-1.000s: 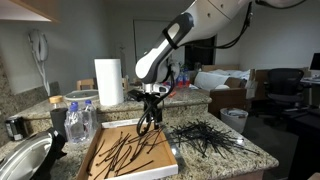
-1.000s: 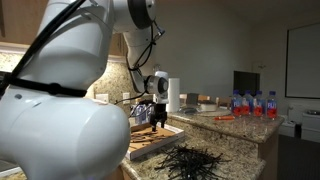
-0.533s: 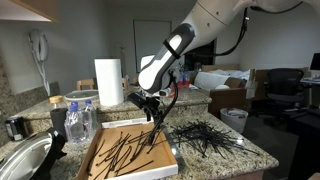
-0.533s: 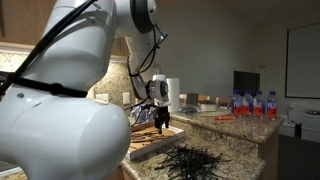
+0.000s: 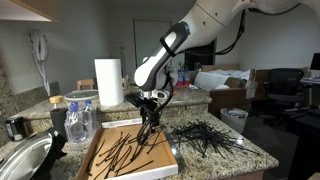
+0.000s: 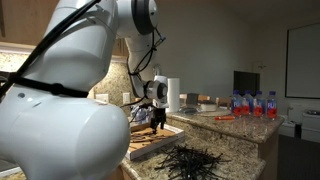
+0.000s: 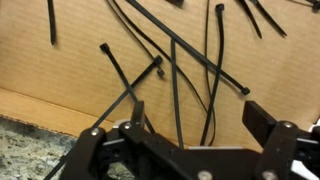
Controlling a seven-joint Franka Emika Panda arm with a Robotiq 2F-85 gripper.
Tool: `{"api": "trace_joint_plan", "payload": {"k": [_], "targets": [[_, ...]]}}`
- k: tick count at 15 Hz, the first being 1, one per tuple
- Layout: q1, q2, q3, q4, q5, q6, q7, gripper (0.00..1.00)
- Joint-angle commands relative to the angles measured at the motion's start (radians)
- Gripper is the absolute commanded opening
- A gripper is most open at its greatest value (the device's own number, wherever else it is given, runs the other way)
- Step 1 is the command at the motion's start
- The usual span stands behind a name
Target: Pick up some of the black cables from the box and put them on the counter
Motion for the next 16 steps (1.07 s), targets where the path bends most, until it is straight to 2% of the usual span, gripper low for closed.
{"api": "trace_joint_plan", "payload": {"k": [1, 8, 16], "targets": [[-0.037, 0.006, 0.013, -0.021, 0.062, 0.001, -0.068, 1.00], [-0.076, 0.030, 0.007, -0.018, 0.129, -0.026, -0.125, 1.00], [-0.093, 0.057, -0.015, 0.017, 0.120, -0.076, -0.140, 1.00]]}}
